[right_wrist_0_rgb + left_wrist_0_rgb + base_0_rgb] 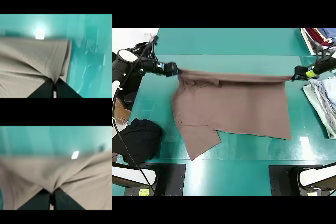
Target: Fold the shirts.
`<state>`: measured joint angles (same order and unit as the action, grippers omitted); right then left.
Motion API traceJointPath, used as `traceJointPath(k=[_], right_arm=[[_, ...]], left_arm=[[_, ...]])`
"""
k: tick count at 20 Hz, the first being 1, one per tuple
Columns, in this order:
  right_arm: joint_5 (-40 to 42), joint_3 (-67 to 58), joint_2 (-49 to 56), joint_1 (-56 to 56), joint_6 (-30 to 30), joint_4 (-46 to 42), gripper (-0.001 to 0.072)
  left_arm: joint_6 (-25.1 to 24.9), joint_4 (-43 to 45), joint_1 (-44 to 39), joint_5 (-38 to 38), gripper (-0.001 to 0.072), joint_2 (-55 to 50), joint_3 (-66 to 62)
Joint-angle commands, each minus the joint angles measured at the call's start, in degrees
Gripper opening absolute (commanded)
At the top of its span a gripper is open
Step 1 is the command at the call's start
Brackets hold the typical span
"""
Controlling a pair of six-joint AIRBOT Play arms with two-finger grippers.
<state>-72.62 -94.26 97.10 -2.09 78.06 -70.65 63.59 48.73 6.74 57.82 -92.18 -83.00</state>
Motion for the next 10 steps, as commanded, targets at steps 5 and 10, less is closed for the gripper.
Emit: traceJointPath(k=[5, 10], right_arm=[[8.9, 16.2, -4.6, 6.1, 0.0, 0.2, 0.0016], [3.9, 15.5, -4.9, 5.6, 1.6, 0.5, 0.0310]], left_arm=[[2.6, 6.6, 0.3, 0.3, 0.0028, -0.1, 8.4], [9.6, 6.8, 0.9, 4.5, 0.0618, 0.7, 8.4]])
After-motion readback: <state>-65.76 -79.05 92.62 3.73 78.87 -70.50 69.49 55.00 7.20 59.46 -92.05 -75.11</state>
